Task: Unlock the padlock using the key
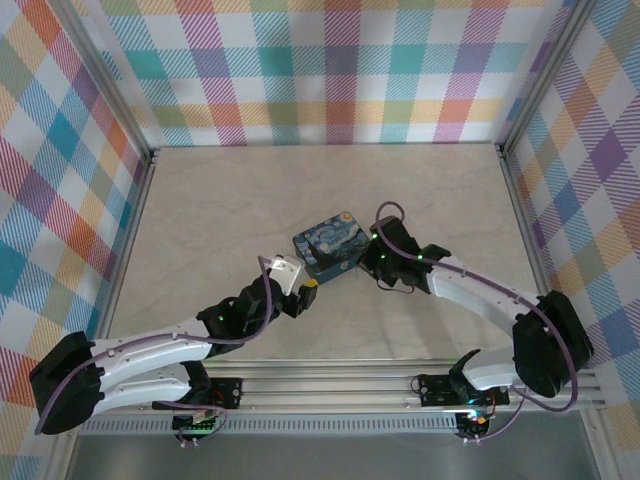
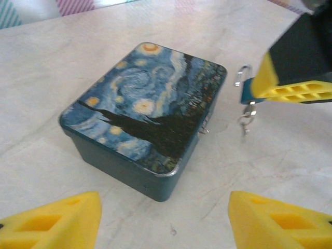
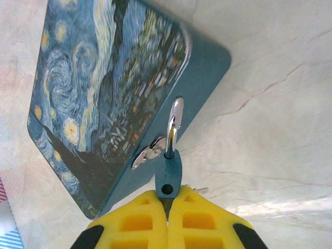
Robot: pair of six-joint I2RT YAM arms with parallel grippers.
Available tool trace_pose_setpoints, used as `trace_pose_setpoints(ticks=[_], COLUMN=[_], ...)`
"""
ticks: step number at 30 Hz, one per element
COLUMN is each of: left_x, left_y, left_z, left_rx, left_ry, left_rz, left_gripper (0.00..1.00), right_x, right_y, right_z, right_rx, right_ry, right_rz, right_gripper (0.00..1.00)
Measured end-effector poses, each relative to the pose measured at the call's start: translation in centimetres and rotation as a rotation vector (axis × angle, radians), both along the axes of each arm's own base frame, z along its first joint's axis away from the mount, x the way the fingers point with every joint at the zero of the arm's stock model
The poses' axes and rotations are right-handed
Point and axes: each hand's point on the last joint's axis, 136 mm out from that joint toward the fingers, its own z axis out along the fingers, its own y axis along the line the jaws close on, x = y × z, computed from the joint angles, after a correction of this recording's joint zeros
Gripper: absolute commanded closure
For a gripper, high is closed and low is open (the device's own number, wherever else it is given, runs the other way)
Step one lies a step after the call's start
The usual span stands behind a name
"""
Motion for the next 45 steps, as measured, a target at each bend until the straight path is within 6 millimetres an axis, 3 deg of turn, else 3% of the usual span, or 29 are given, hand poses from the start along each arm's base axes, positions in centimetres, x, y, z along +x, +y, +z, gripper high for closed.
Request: trace_pose_setpoints(ticks=[6,9,13,18,24,26,30,35,37,41,45], left_x=[1.2,1.9,2.2,1.8,1.4,1.3,1.0,0.9,1.4,3.2,5.6], left_y=[0.8,0.6,-0.3,-0.6,-0.2,-0.3,-0.1,0.7,1.3,2.3,4.3], left_z=[2.3,3.0,2.8,1.1,0.2,0.1,-0.3,-1.0,-0.8,0.4,2.0], left_rx=[-0.017,-0.021,-0.018,0.0,0.014,0.008,0.02,0.054,0.064,0.06,0.03], left_ry=[0.031,0.06,0.114,0.181,0.225,0.232,0.251,0.285,0.295,0.307,0.291], left_rz=[0.055,0.067,0.054,0.044,0.051,0.051,0.052,0.067,0.087,0.154,0.235], left_gripper=[0.29,0.29,0.29,0.29,0.29,0.29,0.28,0.19,0.0,0.0,0.0], right_x=[2.6,4.1,5.9,5.7,6.2,6.7,7.6,7.9,8.2,8.6,7.8], right_y=[-4.1,-6.3,-8.6,-11.4,-14.8,-15.6,-16.6,-17.6,-17.8,-17.9,-17.9], right_z=[2.3,2.5,-0.1,-4.9,-6.5,-6.9,-7.5,-6.8,-5.6,-1.5,2.2], right_rx=[-0.019,-0.077,-0.193,-0.278,-0.294,-0.315,-0.383,-0.445,-0.462,-0.483,-0.496], right_ry=[-0.026,-0.017,0.067,0.201,0.242,0.248,0.255,0.242,0.205,0.048,-0.141], right_rz=[0.084,0.153,0.282,0.376,0.366,0.36,0.363,0.351,0.336,0.298,0.247], right_gripper=[1.0,1.0,1.0,1.0,1.0,0.92,0.67,0.42,0.28,0.0,0.0])
